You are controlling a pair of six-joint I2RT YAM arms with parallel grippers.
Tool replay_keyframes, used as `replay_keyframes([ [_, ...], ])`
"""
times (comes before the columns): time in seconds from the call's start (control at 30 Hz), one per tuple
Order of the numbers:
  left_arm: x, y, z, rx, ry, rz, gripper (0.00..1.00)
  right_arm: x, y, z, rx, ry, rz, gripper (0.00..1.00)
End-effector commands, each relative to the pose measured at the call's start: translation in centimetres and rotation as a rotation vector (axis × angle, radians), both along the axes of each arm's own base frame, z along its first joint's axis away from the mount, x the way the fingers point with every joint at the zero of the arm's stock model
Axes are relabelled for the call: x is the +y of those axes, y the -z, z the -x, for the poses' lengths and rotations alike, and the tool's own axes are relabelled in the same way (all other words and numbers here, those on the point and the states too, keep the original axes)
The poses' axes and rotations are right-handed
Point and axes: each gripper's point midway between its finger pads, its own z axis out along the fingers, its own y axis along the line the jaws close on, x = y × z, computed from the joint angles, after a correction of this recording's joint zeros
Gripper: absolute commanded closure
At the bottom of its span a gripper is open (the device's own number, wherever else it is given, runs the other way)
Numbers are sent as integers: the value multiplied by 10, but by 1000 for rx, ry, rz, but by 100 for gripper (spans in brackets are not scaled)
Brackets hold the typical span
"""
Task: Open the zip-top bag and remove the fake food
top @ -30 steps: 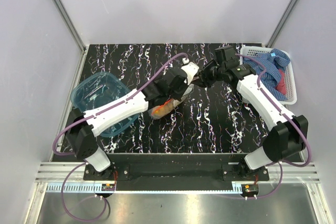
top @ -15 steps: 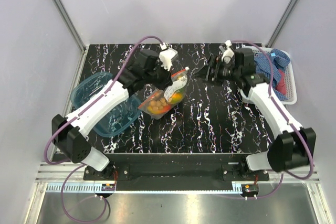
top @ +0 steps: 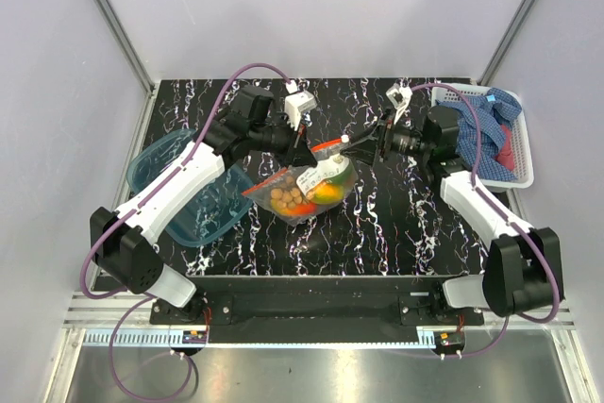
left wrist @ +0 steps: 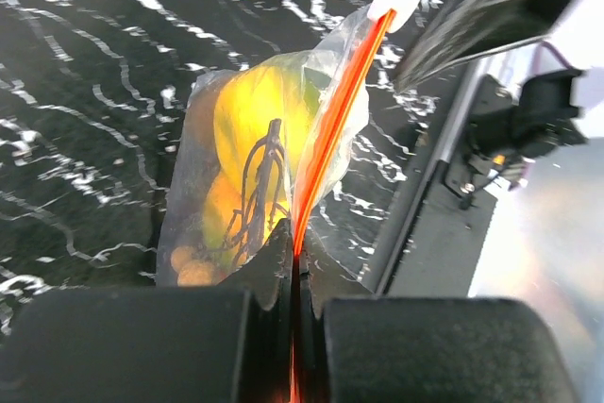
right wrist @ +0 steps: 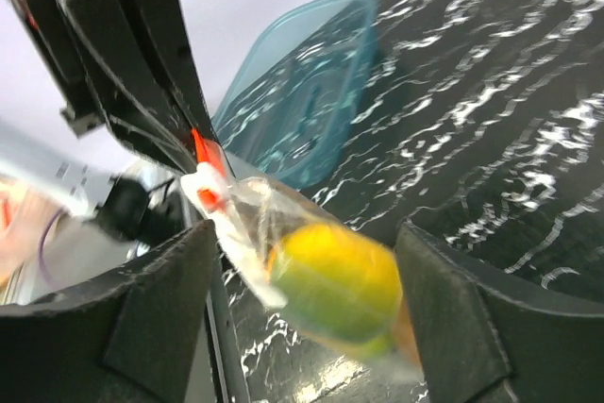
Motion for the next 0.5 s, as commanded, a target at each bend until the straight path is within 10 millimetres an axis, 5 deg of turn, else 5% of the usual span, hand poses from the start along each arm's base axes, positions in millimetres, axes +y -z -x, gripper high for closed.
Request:
replay_keyframes([
  [0.0, -9, -26, 15, -5, 90, 106, 100, 10, -10, 12, -139, -172, -13, 18],
  [0.13, -10, -24, 16, 8, 94, 107, 100, 13, -16, 13, -154, -193, -72, 29],
  [0.37, -7, -21, 7, 8, 33, 81, 100, 17, -24, 19, -97, -260, -113, 88],
  [0.4, -7, -24, 4, -3, 16, 80, 92, 18, -26, 21, -90, -264, -119, 100],
  [0.47, -6, -30, -2, -19, -27, 76, 69, 20, -27, 25, -69, -273, -128, 100],
])
